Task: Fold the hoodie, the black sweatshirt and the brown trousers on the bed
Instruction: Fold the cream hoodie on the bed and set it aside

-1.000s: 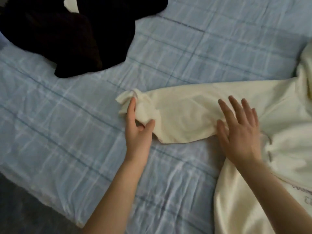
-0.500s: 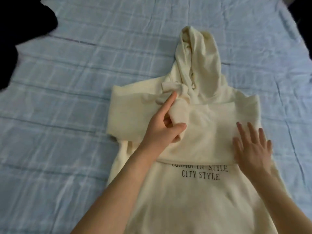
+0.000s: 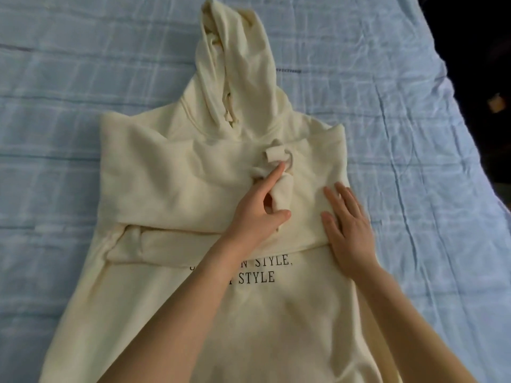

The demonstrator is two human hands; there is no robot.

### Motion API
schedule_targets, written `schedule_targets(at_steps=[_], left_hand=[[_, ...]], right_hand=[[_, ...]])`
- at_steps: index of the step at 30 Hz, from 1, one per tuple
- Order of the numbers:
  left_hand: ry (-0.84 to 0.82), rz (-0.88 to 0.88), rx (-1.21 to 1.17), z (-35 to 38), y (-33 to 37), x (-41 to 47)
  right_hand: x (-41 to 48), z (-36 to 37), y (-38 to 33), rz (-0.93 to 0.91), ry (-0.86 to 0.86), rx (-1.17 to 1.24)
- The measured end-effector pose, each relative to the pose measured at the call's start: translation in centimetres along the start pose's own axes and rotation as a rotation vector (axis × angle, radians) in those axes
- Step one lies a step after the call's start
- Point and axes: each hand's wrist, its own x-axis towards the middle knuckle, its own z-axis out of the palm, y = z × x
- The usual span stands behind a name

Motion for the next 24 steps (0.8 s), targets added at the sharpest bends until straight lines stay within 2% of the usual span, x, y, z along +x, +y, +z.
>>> schedule_targets(at_steps=[3,6,8,9,11,12,13,14,16,18,21,23,24], left_hand=[[-0.029,0.107,0.127,0.6,0.6,0.0],[-0.264,0.135,0.36,1.3,1.5,-0.7],[-0.317,0.202,0.398,0.1,2.6,-1.7],[-0.221,0.279,0.442,-1.5,3.1,-2.0],[0.126,0.454,0.667,-6.0,3.1,-2.3],[0.296,0.473,0.809,-8.4,2.7,-2.3],[0.389,0.416,0.934,-10.6,2.5,-2.2],[0.396,0.322,1.04,-12.1,2.1,-2.0],[0.267,0.209,1.261,-13.8,0.5,-1.2],[0.138,0.124,1.373,-15.6,-1.5,-0.4],[0.063,-0.187,1.282,-18.9,-3.6,0.4],[0.031,-0.237,1.323,-19.4,-3.9,0.7],[0.04,-0.184,1.379,-19.3,-3.2,0.9]], right_hand=[[0.0,-0.6,0.0,0.069,0.035,0.3],[0.4,-2.4,-1.3,0.204,0.083,0.624],[1.0,-3.8,-2.6,0.283,0.147,0.69],[1.3,-4.3,-3.5,0.246,0.202,0.6],[2.1,-4.6,-6.3,0.053,0.271,0.339],[2.7,-4.2,-8.1,-0.073,0.274,0.243],[3.5,-3.4,-10.1,-0.195,0.249,0.15],[4.3,-2.2,-11.9,-0.303,0.198,0.04],[6.0,0.3,-13.8,-0.431,0.043,-0.238],[7.5,1.5,-11.7,-0.353,-0.12,-0.451],[8.2,0.7,-6.2,-0.126,-0.24,-0.453],[8.5,0.3,-5.2,-0.139,-0.274,-0.469],[9.0,0.1,-5.5,-0.156,-0.268,-0.45]])
